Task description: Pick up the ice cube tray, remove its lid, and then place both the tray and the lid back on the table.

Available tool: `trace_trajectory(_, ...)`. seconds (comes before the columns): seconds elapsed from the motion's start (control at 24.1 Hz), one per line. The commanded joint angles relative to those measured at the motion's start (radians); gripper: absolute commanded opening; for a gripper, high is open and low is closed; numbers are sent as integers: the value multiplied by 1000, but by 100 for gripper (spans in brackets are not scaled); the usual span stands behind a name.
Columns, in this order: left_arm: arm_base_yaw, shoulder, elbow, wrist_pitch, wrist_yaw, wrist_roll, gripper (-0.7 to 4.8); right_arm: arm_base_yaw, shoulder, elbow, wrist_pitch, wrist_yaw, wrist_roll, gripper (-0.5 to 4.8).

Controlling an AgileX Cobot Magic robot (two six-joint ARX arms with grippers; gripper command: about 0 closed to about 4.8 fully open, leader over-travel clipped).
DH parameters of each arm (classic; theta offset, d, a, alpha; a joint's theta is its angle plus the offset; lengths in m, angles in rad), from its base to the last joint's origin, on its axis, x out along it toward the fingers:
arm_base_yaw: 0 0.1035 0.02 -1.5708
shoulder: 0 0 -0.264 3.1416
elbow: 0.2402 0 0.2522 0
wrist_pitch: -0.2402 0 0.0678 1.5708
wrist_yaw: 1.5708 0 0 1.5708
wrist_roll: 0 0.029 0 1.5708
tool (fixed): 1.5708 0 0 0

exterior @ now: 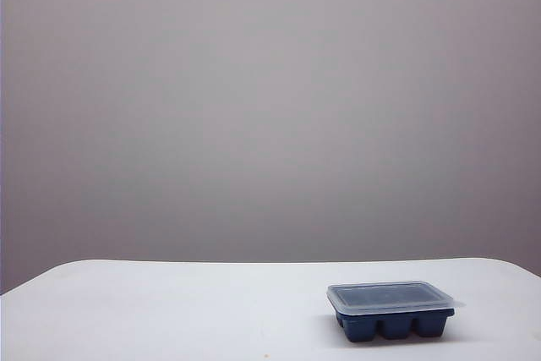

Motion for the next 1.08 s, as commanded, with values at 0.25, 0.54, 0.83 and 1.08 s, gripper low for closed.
trace_trajectory(0.25,1,0,1,-2,2,-3,-5,1,0,-6,13,3,-3,-6)
trace_trajectory(0.54,1,0,12,55,44,-78,39,1,0,-3,59,-52,67,-6)
trace_trajectory(0.83,1,28,72,96,48,-119,34,-2,81,54,122,-69,248,-6)
trace_trajectory(1.08,1,143,153,186,47,-105,34,-6,323,226,130,-77,208,-6)
